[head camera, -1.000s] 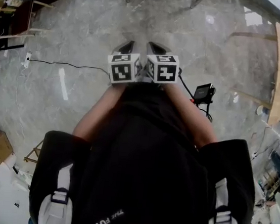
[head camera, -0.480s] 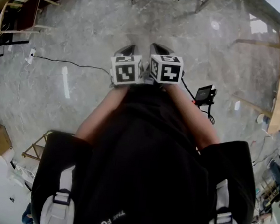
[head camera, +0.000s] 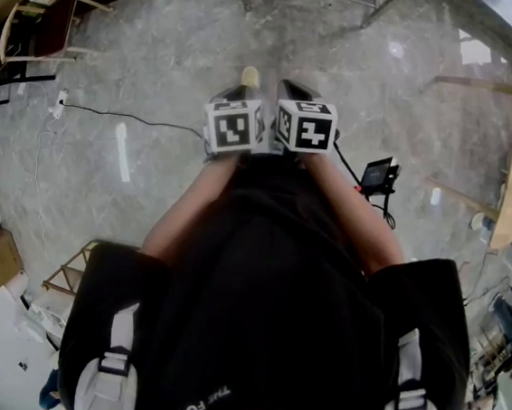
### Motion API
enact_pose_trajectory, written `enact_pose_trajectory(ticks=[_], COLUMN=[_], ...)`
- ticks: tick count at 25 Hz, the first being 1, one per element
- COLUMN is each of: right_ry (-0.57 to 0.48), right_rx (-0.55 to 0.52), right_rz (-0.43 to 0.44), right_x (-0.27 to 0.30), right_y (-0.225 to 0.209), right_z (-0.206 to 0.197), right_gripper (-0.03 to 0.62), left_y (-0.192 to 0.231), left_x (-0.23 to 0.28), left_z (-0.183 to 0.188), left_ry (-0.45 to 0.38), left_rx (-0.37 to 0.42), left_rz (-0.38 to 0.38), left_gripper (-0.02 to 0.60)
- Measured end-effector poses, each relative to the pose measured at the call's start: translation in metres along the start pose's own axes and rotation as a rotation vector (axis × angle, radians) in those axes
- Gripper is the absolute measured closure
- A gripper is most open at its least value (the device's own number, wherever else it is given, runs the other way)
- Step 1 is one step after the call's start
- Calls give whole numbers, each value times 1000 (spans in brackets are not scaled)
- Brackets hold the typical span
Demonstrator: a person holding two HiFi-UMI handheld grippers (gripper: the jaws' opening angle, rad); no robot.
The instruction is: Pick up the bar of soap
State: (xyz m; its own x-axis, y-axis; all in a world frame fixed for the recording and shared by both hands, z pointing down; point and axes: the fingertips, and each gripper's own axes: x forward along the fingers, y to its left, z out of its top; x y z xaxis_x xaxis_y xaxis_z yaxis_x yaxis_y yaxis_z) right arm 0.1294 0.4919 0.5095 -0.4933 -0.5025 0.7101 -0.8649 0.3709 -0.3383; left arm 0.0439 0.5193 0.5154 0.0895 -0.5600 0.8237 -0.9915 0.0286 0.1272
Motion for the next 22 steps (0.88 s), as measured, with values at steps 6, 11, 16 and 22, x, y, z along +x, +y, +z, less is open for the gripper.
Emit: enact_pose_trajectory(ticks=[6, 11, 16, 22], right_ry=[43, 71, 76, 82], right_rx=[5, 32, 56, 79], right_rz=[-33, -45, -60, -71], right_x=[19, 46, 77, 111], right_y=[-7, -13, -18, -26], right_z=[11, 26, 55, 93], right_gripper=[580, 580, 580, 580], left_y=[2, 9, 25, 38], left_x=[23, 46, 72, 103], left_z=[15, 40, 69, 109], left_ry=[46, 73, 101, 126], left_rx=[3, 18, 20, 23], left_rz=[-16, -29, -34, -43], left_gripper=[584, 584, 584, 584])
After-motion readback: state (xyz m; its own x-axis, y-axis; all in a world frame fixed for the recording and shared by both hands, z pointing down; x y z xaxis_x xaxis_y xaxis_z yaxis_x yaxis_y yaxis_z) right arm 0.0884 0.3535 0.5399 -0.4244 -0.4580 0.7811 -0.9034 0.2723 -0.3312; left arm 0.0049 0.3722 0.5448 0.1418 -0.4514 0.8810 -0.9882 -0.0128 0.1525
